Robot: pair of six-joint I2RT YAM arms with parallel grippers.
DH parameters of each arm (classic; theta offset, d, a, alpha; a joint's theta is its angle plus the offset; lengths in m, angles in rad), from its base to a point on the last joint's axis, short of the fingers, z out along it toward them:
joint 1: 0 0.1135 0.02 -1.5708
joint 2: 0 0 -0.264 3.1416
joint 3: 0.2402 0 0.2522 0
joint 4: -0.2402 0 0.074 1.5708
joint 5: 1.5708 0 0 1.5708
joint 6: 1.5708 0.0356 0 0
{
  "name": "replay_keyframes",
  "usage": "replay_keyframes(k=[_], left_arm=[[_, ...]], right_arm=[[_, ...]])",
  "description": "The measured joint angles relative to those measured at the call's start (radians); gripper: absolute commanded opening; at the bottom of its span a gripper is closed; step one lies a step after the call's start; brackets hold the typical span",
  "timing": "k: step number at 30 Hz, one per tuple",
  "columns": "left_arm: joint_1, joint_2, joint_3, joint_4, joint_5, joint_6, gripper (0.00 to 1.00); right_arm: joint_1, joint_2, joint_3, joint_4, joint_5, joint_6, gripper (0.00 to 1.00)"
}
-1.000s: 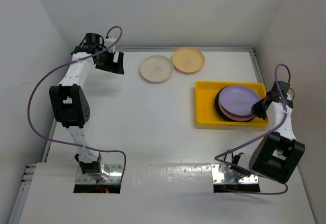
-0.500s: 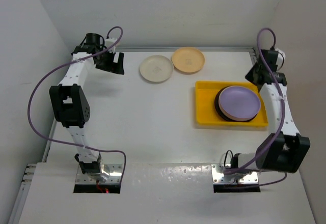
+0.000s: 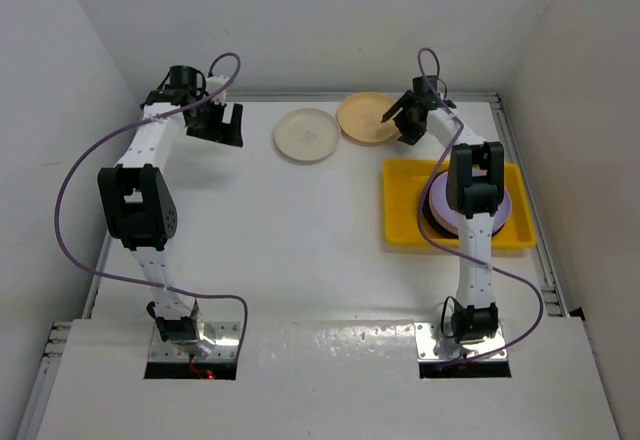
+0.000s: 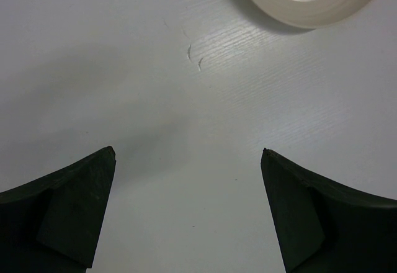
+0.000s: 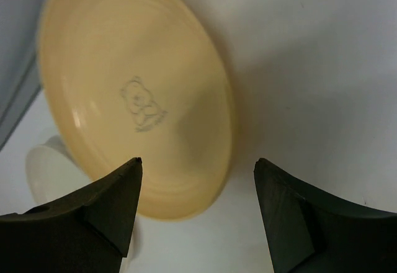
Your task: Place the plates into the plastic bin on the countertop
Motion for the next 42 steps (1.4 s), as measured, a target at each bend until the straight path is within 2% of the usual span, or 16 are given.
replay_keyframes(k=[4,7,8,13,14,15,20,24,29,35,38,42], left_arm=[[0.0,0.001,0.0,0.001,0.004,-0.014,1.0],[0.0,0.004,0.0,0.001,0.007,-0.018,1.0],[0.0,0.007,0.001,0.002,0.008,-0.018,1.0],[0.001,0.027,0.001,0.002,0.008,-0.021,1.0],[0.001,0.031,0.001,0.002,0.008,-0.021,1.0],[0.001,0.033,0.001,0.002,0.009,-0.021,1.0],[0.001,0.033,0.002,0.003,0.029,-0.021,1.0],[0.001,0.033,0.012,0.002,0.043,-0.023,1.0],[-0.003,0.035,0.056,0.0,0.06,-0.035,1.0],[-0.041,0.102,0.149,0.019,0.115,-0.08,1.0],[-0.079,0.161,0.186,0.03,0.137,-0.106,1.0],[-0.123,0.208,0.205,0.033,0.156,-0.124,1.0]], right_arm=[[0.01,0.037,-0.055,0.01,-0.008,0.086,0.63],[0.012,0.04,-0.055,0.028,0.005,0.124,0.52],[0.012,0.043,-0.055,0.032,0.008,0.135,0.42],[0.023,0.076,-0.046,0.064,0.032,0.211,0.21],[0.023,0.082,-0.045,0.069,0.038,0.229,0.06],[0.023,0.086,-0.044,0.073,0.041,0.246,0.0],[0.011,0.087,-0.044,0.082,0.047,0.27,0.0],[-0.009,0.013,-0.108,0.06,0.054,0.19,0.0],[-0.101,-0.34,-0.317,0.004,0.023,0.028,0.0],[-0.355,-0.876,-0.552,-0.056,0.033,-0.144,0.0],[-0.443,-1.037,-0.701,-0.145,0.05,-0.214,0.0],[-0.492,-1.091,-0.882,-0.289,0.038,-0.291,0.0]])
